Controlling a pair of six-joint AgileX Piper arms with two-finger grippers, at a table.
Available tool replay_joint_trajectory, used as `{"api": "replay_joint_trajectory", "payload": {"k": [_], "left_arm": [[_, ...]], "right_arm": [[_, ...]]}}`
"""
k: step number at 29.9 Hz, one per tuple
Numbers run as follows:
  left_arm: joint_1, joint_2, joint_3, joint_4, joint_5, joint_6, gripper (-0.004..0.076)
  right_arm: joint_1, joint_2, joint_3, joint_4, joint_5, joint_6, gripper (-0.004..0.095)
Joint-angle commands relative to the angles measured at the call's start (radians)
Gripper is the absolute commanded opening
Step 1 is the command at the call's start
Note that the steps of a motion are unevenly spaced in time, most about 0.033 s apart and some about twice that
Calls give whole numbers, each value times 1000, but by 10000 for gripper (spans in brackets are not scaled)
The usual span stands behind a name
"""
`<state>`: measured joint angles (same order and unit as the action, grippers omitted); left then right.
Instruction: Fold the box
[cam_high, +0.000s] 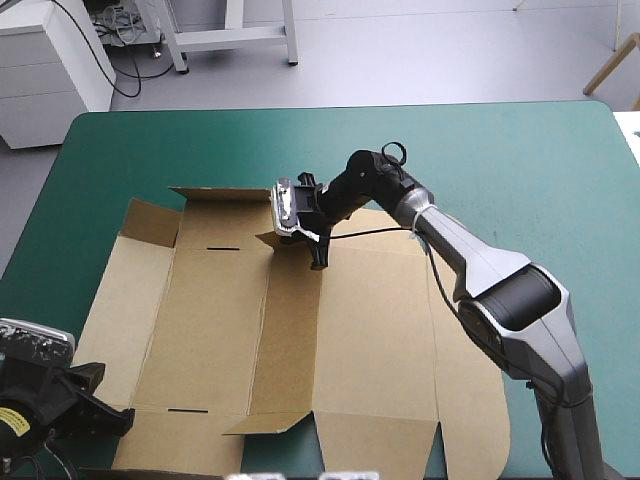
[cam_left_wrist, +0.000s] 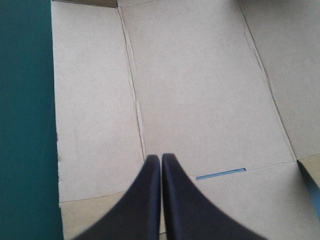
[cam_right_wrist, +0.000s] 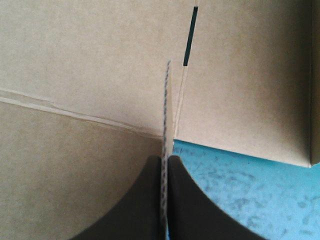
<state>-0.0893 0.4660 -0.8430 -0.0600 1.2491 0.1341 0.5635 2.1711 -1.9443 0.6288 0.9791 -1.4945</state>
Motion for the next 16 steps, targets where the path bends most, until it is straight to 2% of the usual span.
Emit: {"api": "replay_joint_trajectory", "payload": {"k": [1, 12, 16], "left_arm": [[0, 10, -31, -12, -11, -1, -10], [0, 10, -31, -12, -11, -1, -10], [0, 10, -31, -12, -11, -1, -10]], "right_arm": [[10, -59, -35, 58, -6, -19, -20], [11, -59, -35, 58, -8, -18, -18], [11, -66, -37, 37, -32, 19, 48]]}}
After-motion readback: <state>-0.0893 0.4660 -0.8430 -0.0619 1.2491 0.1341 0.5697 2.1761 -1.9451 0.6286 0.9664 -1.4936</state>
